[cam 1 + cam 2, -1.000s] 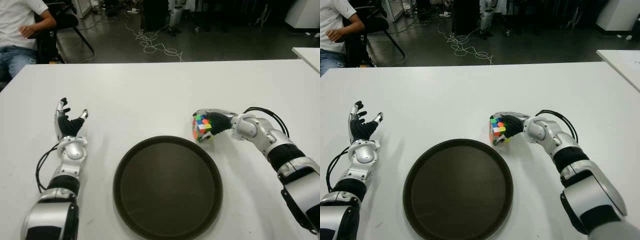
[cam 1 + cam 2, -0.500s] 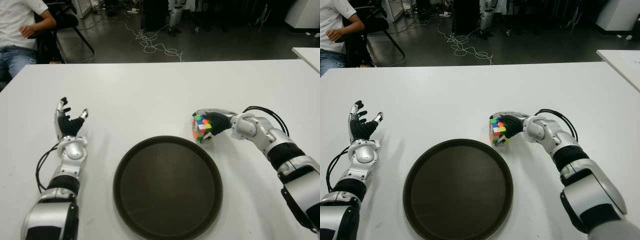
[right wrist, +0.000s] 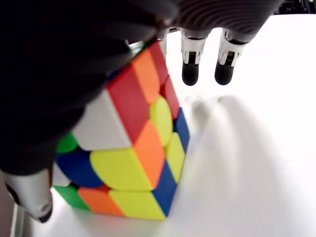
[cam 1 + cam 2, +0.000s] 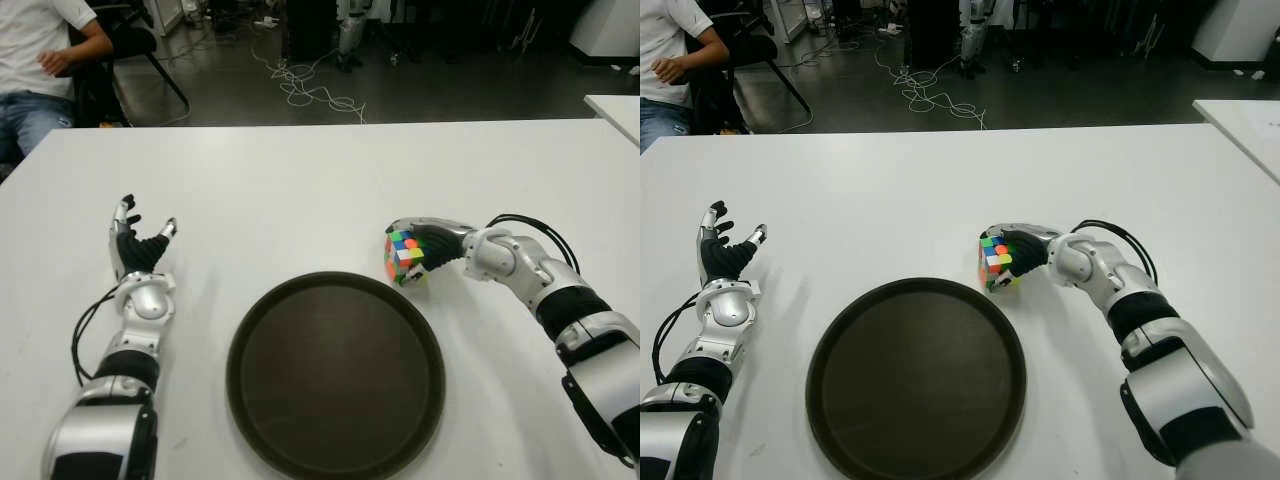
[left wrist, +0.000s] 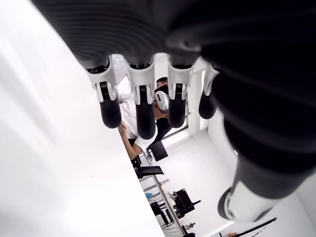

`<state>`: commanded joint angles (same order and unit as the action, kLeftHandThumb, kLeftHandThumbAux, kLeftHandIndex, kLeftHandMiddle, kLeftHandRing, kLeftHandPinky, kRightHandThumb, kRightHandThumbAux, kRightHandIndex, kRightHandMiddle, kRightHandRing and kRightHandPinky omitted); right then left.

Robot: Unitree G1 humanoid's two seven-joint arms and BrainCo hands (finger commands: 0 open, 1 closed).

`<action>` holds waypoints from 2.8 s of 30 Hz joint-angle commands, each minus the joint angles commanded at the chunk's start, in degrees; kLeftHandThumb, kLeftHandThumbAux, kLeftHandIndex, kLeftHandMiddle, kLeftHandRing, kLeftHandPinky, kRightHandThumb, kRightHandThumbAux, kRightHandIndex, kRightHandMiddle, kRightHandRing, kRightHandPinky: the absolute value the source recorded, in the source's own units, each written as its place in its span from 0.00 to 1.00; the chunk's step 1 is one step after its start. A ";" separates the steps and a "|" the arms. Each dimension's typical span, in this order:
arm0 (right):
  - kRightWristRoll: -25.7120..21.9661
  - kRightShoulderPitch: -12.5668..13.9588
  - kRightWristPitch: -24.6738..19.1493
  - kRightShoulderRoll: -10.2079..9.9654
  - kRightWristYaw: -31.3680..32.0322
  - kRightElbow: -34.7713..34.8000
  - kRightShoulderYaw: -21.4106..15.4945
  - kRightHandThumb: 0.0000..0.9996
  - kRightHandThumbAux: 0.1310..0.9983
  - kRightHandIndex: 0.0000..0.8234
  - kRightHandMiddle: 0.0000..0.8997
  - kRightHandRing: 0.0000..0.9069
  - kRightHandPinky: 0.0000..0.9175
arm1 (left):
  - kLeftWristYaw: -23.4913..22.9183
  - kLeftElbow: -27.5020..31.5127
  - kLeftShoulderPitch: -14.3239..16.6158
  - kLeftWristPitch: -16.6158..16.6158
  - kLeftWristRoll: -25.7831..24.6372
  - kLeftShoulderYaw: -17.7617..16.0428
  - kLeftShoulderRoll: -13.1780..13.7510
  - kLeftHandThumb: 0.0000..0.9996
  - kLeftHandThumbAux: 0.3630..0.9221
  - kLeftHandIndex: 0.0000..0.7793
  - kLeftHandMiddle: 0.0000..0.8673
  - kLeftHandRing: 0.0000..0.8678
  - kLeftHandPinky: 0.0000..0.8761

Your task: Pick up the Rubik's Cube and put it in the plate

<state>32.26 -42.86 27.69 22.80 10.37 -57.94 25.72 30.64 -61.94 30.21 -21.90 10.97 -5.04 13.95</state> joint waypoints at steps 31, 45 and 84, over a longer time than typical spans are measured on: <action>-4.29 2.65 -5.66 -3.33 -8.08 1.28 -5.64 0.69 0.69 0.52 0.82 0.83 0.81 | 0.77 0.04 0.14 1.07 0.45 0.15 0.00 0.42 0.68 0.13 0.18 0.19 0.20; -5.57 3.32 -7.84 -3.98 -7.77 2.54 -7.40 0.69 0.69 0.52 0.83 0.84 0.82 | 0.48 0.04 0.19 0.72 0.08 -0.12 -0.24 0.43 0.67 0.14 0.18 0.20 0.22; -21.75 7.34 4.11 -6.30 -9.43 6.31 -21.10 0.68 0.69 0.53 0.85 0.86 0.85 | 0.18 0.23 0.34 0.91 -0.04 0.07 -0.28 0.43 0.69 0.13 0.18 0.19 0.23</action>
<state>10.50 -35.52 31.80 16.50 0.94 -51.63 4.62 30.82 -61.71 30.55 -21.00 10.92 -4.97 13.67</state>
